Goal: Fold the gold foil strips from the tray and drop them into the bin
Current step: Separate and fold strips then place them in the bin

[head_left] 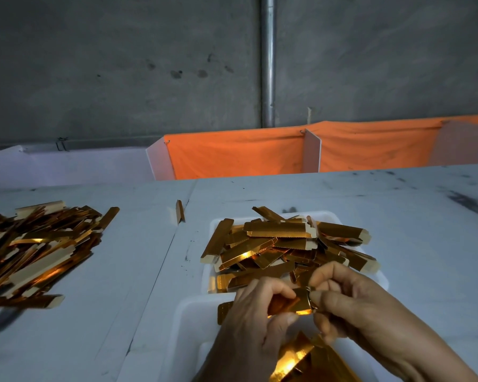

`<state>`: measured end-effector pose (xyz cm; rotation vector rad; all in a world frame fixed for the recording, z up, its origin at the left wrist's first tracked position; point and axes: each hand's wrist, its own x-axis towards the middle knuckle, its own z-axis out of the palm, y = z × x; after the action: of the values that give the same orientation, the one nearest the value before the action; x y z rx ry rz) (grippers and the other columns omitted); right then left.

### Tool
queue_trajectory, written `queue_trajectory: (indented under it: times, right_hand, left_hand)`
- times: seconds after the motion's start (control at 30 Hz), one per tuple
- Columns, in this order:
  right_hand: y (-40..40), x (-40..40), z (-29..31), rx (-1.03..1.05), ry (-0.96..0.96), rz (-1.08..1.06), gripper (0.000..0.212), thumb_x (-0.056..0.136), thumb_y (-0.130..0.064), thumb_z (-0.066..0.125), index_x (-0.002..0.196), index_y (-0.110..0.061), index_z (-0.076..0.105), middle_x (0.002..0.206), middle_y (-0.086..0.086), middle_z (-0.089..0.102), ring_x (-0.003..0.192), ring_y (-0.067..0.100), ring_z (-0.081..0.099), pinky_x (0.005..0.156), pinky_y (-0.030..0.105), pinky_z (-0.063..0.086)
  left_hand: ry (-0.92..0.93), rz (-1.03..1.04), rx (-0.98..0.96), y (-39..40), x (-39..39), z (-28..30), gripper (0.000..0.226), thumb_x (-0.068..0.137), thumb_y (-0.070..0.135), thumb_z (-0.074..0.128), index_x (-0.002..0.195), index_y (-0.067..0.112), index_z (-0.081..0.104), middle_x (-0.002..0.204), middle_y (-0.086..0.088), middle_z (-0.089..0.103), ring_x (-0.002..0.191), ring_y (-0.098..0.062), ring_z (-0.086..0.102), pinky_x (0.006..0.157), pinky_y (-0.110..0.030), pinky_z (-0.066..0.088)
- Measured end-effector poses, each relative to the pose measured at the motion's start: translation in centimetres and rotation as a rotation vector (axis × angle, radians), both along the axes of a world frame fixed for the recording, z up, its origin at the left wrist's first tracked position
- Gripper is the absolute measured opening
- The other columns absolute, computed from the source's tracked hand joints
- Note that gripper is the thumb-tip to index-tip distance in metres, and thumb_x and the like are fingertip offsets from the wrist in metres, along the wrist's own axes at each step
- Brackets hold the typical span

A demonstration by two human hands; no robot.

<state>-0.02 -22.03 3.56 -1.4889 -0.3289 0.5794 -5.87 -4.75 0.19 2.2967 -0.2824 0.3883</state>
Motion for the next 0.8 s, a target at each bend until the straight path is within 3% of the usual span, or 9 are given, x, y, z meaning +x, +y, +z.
queue_trajectory:
  times: [0.17, 0.27, 0.33, 0.43, 0.53, 0.63, 0.7, 0.8]
  right_hand:
    - [0.01, 0.13, -0.51, -0.11, -0.143, -0.01, 0.009, 0.09, -0.001, 0.058, 0.097, -0.005, 0.054, 0.059, 0.014, 0.061, 0.05, 0.026, 0.059, 0.055, 0.032, 0.052]
    - [0.14, 0.17, -0.5, -0.146, -0.21, 0.014, 0.01, 0.091, 0.0, 0.058, 0.097, -0.007, 0.054, 0.058, 0.009, 0.059, 0.052, 0.024, 0.059, 0.058, 0.033, 0.052]
    - [0.16, 0.22, -0.47, -0.143, -0.232, 0.035, 0.01, 0.091, -0.001, 0.057, 0.097, -0.009, 0.054, 0.059, 0.007, 0.058, 0.054, 0.023, 0.059, 0.059, 0.032, 0.052]
    - [0.02, 0.24, -0.26, -0.097, -0.211, 0.062, 0.007, 0.093, -0.003, 0.055, 0.096, -0.009, 0.057, 0.061, 0.01, 0.06, 0.056, 0.025, 0.06, 0.059, 0.031, 0.052]
    - [0.01, 0.15, 0.0, 0.029, -0.11, 0.066, 0.006, 0.088, -0.013, 0.058, 0.089, -0.011, 0.063, 0.061, 0.014, 0.058, 0.052, 0.025, 0.058, 0.052, 0.03, 0.05]
    - [0.07, 0.11, -0.05, 0.141, -0.04, 0.095, 0.011, 0.08, -0.023, 0.068, 0.085, -0.013, 0.069, 0.057, 0.012, 0.052, 0.044, 0.02, 0.052, 0.045, 0.024, 0.043]
    - [-0.03, 0.2, -0.23, 0.208, 0.015, 0.12, 0.022, 0.076, -0.025, 0.079, 0.086, -0.009, 0.07, 0.054, 0.012, 0.048, 0.041, 0.017, 0.048, 0.042, 0.023, 0.042]
    - [0.0, 0.27, -0.36, 0.247, 0.057, 0.124, 0.03, 0.064, -0.023, 0.081, 0.087, -0.007, 0.07, 0.053, 0.012, 0.043, 0.037, 0.016, 0.043, 0.04, 0.023, 0.041]
  left_hand:
    - [-0.096, -0.045, 0.085, 0.04, 0.11, 0.28, 0.018, 0.087, 0.04, 0.037, 0.103, 0.048, 0.041, 0.109, 0.04, 0.037, 0.114, 0.016, 0.031, 0.087, -0.01, 0.034]
    - [-0.161, -0.061, 0.122, 0.19, 0.12, 0.18, 0.026, 0.09, 0.028, 0.044, 0.11, 0.026, 0.061, 0.111, 0.033, 0.042, 0.11, 0.025, 0.029, 0.087, -0.013, 0.033]
    - [-0.162, -0.058, 0.125, 0.37, 0.09, 0.17, 0.028, 0.09, 0.028, 0.044, 0.111, 0.022, 0.063, 0.111, 0.037, 0.04, 0.111, 0.024, 0.029, 0.087, -0.015, 0.036]
    - [-0.108, -0.07, 0.097, 0.45, 0.07, 0.44, 0.03, 0.09, 0.036, 0.037, 0.111, 0.031, 0.058, 0.107, 0.046, 0.032, 0.115, 0.016, 0.032, 0.088, -0.014, 0.038]
    - [-0.055, -0.065, 0.023, 0.46, -0.11, 0.52, 0.017, 0.089, 0.042, 0.038, 0.102, 0.049, 0.046, 0.116, 0.039, 0.042, 0.116, 0.009, 0.041, 0.089, -0.016, 0.044]
    - [-0.045, -0.074, -0.089, 0.55, -0.34, 0.39, 0.014, 0.088, 0.044, 0.045, 0.1, 0.051, 0.047, 0.121, 0.024, 0.055, 0.113, 0.005, 0.05, 0.087, -0.015, 0.047]
    - [-0.056, -0.101, -0.129, 0.53, -0.39, 0.46, 0.012, 0.088, 0.047, 0.048, 0.1, 0.05, 0.05, 0.118, 0.024, 0.057, 0.111, 0.006, 0.052, 0.086, -0.015, 0.048]
    - [-0.071, -0.117, -0.165, 0.48, -0.36, 0.46, 0.017, 0.084, 0.052, 0.045, 0.099, 0.049, 0.052, 0.112, 0.024, 0.06, 0.106, 0.004, 0.056, 0.083, -0.017, 0.05]
